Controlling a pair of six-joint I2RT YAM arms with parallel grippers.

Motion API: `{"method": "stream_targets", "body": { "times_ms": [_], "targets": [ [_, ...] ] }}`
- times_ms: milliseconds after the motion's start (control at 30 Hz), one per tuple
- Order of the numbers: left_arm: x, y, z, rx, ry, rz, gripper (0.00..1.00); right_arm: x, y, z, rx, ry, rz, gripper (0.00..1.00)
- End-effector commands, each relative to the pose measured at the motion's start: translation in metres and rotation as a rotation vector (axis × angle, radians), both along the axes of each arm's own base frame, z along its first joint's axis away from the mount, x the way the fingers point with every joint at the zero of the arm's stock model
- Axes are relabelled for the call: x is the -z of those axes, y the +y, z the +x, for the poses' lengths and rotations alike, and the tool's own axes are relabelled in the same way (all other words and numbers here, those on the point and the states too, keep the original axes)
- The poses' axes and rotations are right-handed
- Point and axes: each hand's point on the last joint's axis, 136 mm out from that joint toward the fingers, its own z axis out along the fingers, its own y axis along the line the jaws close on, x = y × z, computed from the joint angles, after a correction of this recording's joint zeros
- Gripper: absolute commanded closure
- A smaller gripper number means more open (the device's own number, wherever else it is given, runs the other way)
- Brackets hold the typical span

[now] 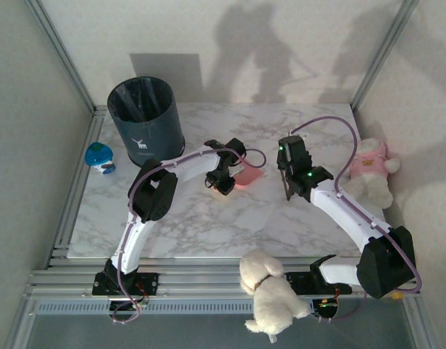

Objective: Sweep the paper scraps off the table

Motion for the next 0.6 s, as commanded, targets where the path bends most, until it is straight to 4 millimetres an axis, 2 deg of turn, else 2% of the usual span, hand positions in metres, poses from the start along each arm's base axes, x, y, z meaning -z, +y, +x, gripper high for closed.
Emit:
{"method": "stream_targets", "body": {
  "times_ms": [0,100,167,267,567],
  "targets": [
    [0.002,0.009,-0.008,0.016,0.034,0.03,0.62,-0.008,-0.01,-0.003,0.032,-0.03,0.0,1.0],
    [0.0,0.01,-0.011,0.026,0.036,0.027,0.58,-0.007,-0.011,-0.003,0.034,-0.029,0.002,1.0],
    [-0.004,0.012,-0.011,0.019,0.025,0.028,0.5,-0.008,-0.01,-0.002,0.031,-0.031,0.006,1.0],
    [-0.015,0.011,-0.011,0.02,0.006,0.011,0.49,-0.011,-0.007,0.001,0.017,-0.043,0.005,1.0],
    [-0.071,0.011,-0.012,0.007,-0.087,-0.085,0.49,-0.034,0.013,0.026,-0.105,-0.17,-0.046,1.0]
  ]
}}
